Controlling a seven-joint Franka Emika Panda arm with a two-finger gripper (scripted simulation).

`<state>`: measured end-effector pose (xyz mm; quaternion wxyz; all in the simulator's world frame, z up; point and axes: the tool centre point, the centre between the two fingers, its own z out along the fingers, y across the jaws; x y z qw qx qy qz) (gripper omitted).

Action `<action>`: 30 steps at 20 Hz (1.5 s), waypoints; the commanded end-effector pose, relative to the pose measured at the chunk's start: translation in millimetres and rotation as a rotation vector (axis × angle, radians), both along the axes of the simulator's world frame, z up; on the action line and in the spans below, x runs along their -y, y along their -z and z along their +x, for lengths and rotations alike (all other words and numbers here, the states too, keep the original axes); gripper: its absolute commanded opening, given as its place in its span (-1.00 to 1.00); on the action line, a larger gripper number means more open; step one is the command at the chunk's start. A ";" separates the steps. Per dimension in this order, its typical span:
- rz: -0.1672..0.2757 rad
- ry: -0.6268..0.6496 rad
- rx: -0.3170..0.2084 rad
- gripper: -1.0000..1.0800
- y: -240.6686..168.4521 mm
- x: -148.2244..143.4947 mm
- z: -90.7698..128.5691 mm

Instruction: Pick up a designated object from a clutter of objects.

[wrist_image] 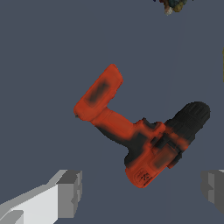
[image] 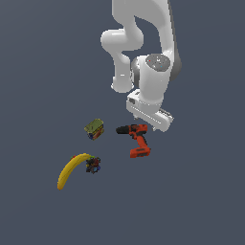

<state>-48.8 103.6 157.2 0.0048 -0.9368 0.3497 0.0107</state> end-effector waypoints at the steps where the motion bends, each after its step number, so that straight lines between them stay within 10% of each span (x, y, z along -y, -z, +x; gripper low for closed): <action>1: -0.002 0.059 0.003 1.00 9.2 -4.0 -4.6; 30: -0.037 0.674 0.063 1.00 90.1 -25.5 -62.8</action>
